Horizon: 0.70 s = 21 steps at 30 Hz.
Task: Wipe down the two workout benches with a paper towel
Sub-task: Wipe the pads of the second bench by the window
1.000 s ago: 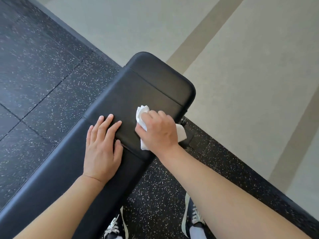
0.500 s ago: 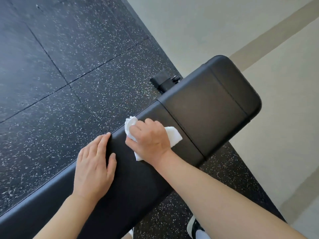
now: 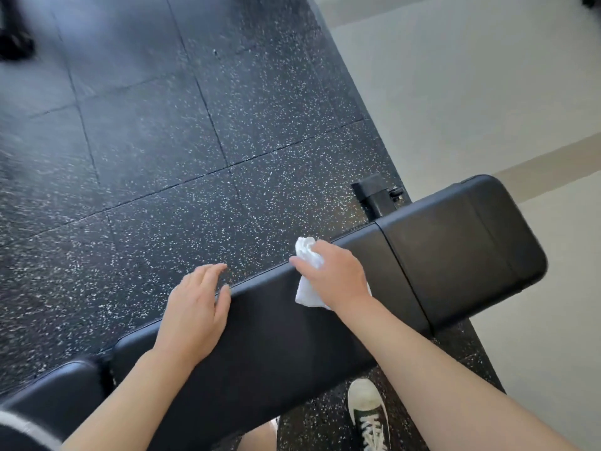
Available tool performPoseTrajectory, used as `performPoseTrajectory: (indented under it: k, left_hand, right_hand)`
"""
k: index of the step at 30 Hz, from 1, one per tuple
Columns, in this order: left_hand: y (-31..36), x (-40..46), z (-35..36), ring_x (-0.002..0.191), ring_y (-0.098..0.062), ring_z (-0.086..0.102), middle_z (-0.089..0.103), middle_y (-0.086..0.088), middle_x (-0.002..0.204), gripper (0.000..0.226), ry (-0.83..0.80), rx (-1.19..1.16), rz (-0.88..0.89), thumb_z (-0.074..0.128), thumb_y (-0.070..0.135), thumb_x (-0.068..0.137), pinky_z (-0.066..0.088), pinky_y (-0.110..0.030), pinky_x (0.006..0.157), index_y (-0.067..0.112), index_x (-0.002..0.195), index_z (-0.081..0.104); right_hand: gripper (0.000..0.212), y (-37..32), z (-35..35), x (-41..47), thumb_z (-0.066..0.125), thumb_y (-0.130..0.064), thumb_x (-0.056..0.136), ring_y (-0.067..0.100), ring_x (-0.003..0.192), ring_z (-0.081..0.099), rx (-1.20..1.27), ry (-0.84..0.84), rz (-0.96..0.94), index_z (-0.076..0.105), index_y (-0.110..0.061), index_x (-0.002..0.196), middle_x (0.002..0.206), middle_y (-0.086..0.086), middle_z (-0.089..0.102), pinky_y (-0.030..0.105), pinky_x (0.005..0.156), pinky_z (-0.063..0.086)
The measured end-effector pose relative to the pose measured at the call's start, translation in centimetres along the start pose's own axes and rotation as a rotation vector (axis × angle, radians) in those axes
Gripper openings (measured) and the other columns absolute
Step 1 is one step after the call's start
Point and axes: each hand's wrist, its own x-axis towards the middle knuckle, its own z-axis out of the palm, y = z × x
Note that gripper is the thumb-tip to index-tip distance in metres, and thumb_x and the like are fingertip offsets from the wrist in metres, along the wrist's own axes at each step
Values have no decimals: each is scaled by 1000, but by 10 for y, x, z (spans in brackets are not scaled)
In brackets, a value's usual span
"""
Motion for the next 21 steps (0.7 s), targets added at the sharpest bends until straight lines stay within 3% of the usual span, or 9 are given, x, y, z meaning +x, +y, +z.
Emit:
performPoseTrajectory:
  k: [3, 5, 8, 12, 17, 21]
  left_hand:
    - [26, -11, -34, 122, -30, 58, 60, -4, 138, 39, 35, -28, 10, 55, 22, 105, 47, -48, 105, 13, 143, 55]
    - [49, -25, -66, 123, -29, 58, 60, -3, 139, 40, 62, -40, 27, 56, 22, 104, 46, -47, 105, 13, 144, 55]
    - [85, -45, -123, 123, -31, 58, 61, -5, 137, 39, 98, -29, 43, 56, 21, 105, 47, -47, 104, 11, 143, 57]
    - [132, -62, -207, 124, -28, 56, 61, -3, 138, 39, 174, -15, 63, 53, 27, 106, 46, -46, 105, 15, 142, 57]
    - [180, -89, -304, 129, -20, 54, 58, 2, 143, 45, 253, 19, 115, 47, 41, 106, 46, -44, 109, 20, 146, 53]
    - [215, -115, -370, 130, -21, 53, 58, 1, 144, 45, 339, 7, 150, 50, 44, 104, 46, -46, 109, 23, 144, 54]
  right_hand:
    - [44, -9, -59, -11, 69, -60, 76, 8, 58, 43, 380, 37, 172, 41, -30, 60, 58, -12, 48, 34, 58, 33]
    - [41, -20, -108, -22, 71, -50, 79, 4, 54, 43, 469, 58, 186, 41, -29, 59, 57, -18, 48, 31, 58, 32]
    - [35, -43, -188, -46, 69, -46, 84, -4, 60, 51, 420, 110, 119, 45, -27, 66, 64, -25, 56, 30, 58, 32]
    - [29, -84, -283, -76, 63, -51, 84, 1, 69, 54, 259, 225, -13, 50, -27, 75, 72, -13, 60, 29, 57, 34]
    - [25, -129, -367, -126, 61, -47, 88, 25, 71, 55, 118, 377, -203, 53, -23, 83, 73, -5, 58, 34, 58, 36]
    - [26, -150, -423, -171, 63, -50, 92, 13, 61, 49, 49, 524, -360, 49, -31, 80, 65, -12, 50, 22, 52, 31]
